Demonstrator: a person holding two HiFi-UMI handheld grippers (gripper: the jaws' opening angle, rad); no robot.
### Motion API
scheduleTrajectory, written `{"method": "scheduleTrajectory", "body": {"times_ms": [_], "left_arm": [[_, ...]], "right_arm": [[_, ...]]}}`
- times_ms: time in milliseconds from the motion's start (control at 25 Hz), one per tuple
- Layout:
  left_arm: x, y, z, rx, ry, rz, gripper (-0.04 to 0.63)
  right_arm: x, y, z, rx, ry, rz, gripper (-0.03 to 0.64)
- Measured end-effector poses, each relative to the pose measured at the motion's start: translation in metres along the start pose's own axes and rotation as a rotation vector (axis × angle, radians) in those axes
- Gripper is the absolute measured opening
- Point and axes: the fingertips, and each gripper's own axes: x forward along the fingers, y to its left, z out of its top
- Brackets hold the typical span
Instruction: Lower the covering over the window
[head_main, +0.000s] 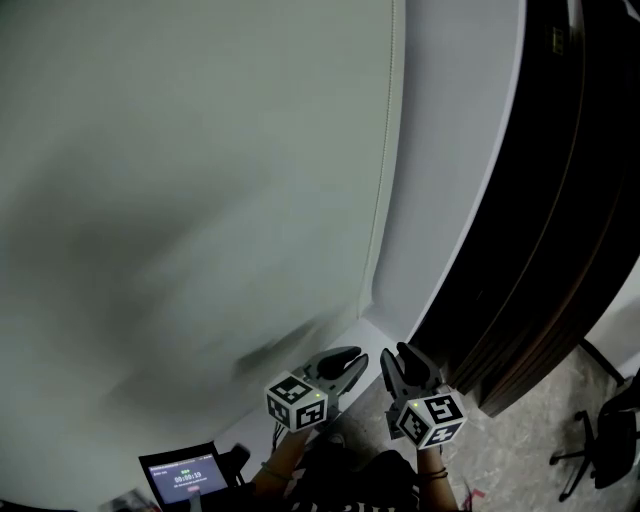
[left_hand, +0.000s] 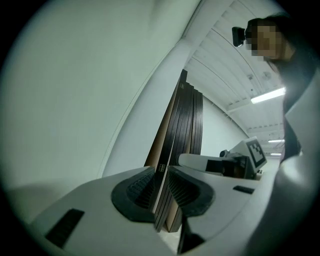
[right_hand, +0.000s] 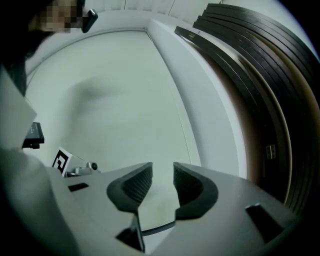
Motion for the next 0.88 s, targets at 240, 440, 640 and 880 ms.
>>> {"method": "scheduleTrajectory", "body": {"times_ms": [240, 440, 640, 880], "left_arm": [[-0.004, -0.033, -0.001, 0.015, -0.036, 0.068, 0.071], [-0.004, -0.093, -0.013, 0.002, -0.077, 0.127, 0.071], [-0.008, -0.148, -0.052, -0.031, -0.082, 0.164, 0.071], [-0.019, -0.218, -0.092, -0.051, -0.061, 0.214, 0.071]], "right_arm": [[-0.031, 0.007, 0.006, -0.007, 0.007, 0.073, 0.118], [-0.09, 0.009, 0.002, -0.036, 0.071, 0.132, 0.118], [-0.146, 0.006, -0.02, -0.046, 0.119, 0.168, 0.118], [-0.216, 0.013, -0.032, -0.028, 0.112, 0.218, 0.118]]}}
